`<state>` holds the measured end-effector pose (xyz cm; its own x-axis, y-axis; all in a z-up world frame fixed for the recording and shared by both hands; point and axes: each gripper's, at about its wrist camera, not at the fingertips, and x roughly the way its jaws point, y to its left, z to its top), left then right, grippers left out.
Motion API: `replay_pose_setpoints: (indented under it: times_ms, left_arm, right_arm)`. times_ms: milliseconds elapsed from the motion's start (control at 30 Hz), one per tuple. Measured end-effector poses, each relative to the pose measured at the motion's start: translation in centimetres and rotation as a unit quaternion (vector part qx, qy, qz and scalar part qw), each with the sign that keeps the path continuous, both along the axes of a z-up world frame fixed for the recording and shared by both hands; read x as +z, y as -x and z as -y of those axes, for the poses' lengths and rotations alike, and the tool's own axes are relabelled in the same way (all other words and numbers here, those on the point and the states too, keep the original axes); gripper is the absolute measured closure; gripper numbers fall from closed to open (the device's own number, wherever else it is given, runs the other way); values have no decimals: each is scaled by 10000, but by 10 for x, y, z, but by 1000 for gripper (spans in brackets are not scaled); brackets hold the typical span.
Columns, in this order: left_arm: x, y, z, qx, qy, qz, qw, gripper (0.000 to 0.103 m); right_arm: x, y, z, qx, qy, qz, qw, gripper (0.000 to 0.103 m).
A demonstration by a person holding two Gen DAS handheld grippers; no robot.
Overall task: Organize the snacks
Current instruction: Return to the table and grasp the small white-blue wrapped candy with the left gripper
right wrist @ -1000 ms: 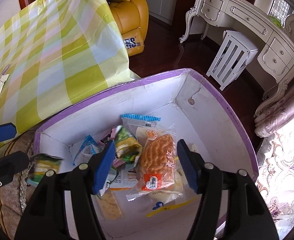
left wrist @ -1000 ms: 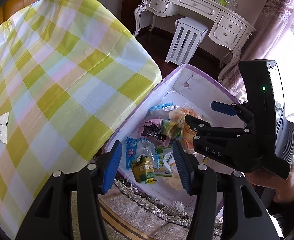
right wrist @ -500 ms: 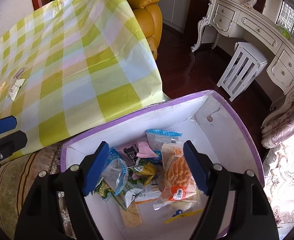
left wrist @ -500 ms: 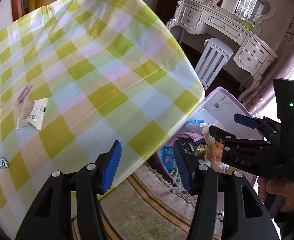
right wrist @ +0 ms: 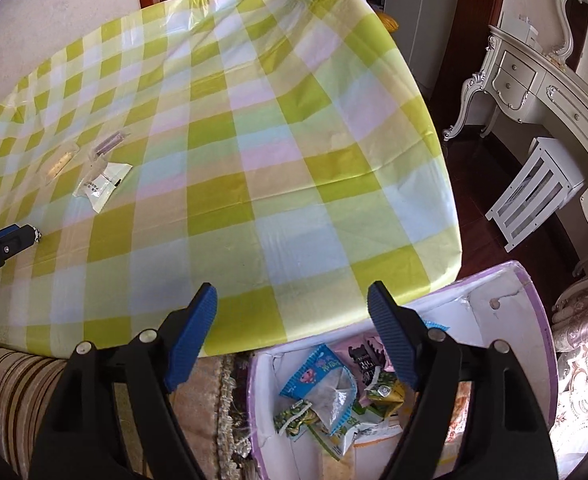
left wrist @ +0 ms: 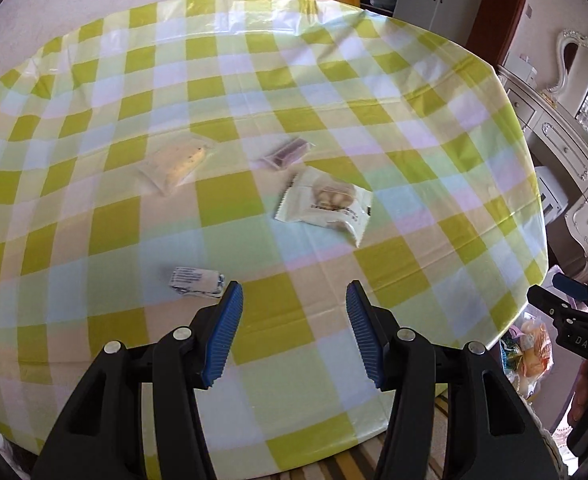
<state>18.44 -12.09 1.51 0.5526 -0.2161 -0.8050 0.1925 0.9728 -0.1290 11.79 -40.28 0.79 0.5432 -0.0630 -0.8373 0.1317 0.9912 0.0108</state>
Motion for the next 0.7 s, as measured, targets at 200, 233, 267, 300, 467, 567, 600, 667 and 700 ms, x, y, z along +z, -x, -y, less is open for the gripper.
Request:
replay_pose_setpoints:
  times_ms: [200, 233, 267, 300, 467, 567, 600, 667, 700]
  left_arm:
    - [-5, -6, -52, 444, 195, 75, 9988, 44]
    - [-6, -7, -57, 454, 210, 70, 9987, 39]
    - [-8, -8, -62, 464, 230, 59, 9986, 37]
    - [-9, -9, -64, 479, 255, 45, 9985, 37]
    - [-15, -11, -59, 294, 149, 37, 9995, 37]
    - [-22, -15, -52, 221, -119, -29, 9997, 37]
    - [-23, -16, -51, 206, -184, -53, 9996, 38]
    - [-26, -19, -49, 181, -258, -69, 9995, 38]
    - [-27, -21, -49, 187, -320, -81, 9993, 38]
  right_arm:
    - [7, -26, -38, 559, 0, 103, 9984, 24]
    - [9, -30, -45, 679, 13, 113, 9976, 24]
    - [10, -34, -52, 813, 40, 121, 9966, 22]
    - [11, -38, -59, 953, 85, 137, 9953, 21]
    - [15, -60, -94, 1585, 370, 222, 9864, 21]
    - [15, -74, -111, 1875, 482, 255, 9807, 21]
    - [14, -79, -116, 1962, 511, 257, 9789, 21]
    - [12, -89, -126, 2137, 547, 257, 9750, 21]
    - [11, -93, -130, 2210, 574, 257, 9732, 21]
